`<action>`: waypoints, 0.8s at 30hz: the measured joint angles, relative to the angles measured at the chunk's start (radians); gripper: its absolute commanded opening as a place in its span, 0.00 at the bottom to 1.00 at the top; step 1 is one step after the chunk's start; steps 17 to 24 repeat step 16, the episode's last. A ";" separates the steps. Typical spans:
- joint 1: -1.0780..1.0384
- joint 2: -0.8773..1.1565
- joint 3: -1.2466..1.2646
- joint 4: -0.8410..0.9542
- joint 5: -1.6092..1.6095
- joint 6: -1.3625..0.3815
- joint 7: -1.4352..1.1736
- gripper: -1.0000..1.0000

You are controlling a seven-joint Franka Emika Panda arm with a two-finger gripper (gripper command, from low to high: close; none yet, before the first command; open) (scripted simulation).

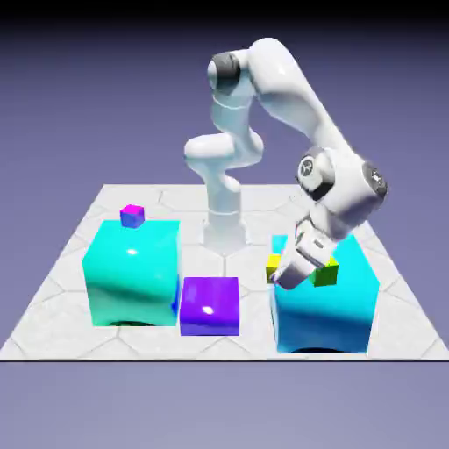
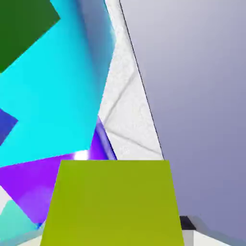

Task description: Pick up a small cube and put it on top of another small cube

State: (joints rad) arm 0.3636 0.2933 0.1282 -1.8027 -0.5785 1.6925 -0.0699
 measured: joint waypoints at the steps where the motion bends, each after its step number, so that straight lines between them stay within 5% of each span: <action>1: 0.008 -0.027 0.036 -0.014 -0.039 0.006 -0.026 0.00; 7: 0.015 -0.116 0.185 -0.069 -0.143 0.004 -0.136 0.00; 10: -0.020 -0.087 0.154 -0.168 -0.189 0.135 -0.092 0.00; 11: -0.023 -0.085 0.152 -0.175 -0.192 0.144 -0.089 1.00; 24: 0.013 -0.114 0.182 -0.076 -0.148 0.014 -0.133 1.00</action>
